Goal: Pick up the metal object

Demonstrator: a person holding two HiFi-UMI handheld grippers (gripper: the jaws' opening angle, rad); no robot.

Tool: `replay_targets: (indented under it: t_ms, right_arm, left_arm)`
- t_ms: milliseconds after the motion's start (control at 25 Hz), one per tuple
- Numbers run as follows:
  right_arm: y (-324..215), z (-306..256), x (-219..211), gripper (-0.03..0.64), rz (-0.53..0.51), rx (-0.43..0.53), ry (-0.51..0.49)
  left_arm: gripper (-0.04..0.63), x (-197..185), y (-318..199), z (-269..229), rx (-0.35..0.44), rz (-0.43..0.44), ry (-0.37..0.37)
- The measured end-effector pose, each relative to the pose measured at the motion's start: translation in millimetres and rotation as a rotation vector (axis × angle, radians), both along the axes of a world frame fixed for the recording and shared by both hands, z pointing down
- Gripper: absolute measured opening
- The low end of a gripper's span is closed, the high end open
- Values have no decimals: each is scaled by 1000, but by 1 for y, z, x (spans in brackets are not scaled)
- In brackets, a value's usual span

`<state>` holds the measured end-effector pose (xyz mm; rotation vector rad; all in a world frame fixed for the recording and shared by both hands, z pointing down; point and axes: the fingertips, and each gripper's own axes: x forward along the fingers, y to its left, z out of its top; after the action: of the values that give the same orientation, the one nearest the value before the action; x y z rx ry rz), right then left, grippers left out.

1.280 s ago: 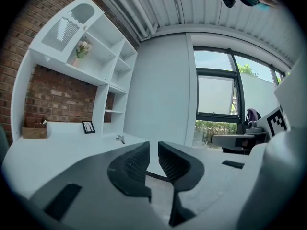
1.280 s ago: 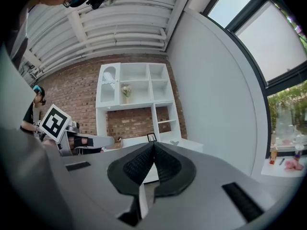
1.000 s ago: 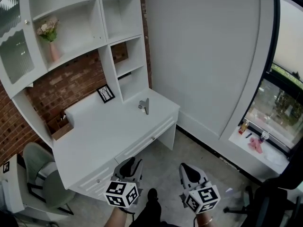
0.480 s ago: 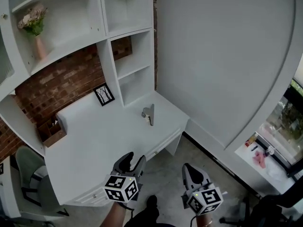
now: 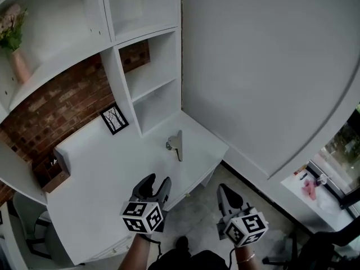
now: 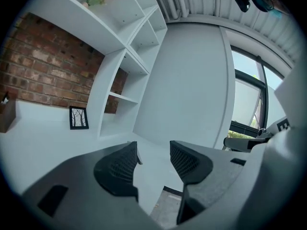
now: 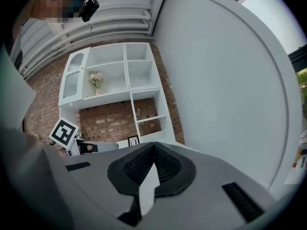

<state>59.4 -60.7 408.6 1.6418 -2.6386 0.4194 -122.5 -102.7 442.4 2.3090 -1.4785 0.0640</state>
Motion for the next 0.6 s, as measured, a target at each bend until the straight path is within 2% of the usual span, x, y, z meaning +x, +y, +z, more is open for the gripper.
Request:
replay_targets:
  t_ms: [320,600]
  right_arm:
    - [-59,1,3,5,-8,-7,-5]
    - [-133,13,6,5,-54,-39,-46]
  left_arm:
    - [216,9,-58,23,-67,14,28]
    - [233,15,-116,52,-149,-20,60]
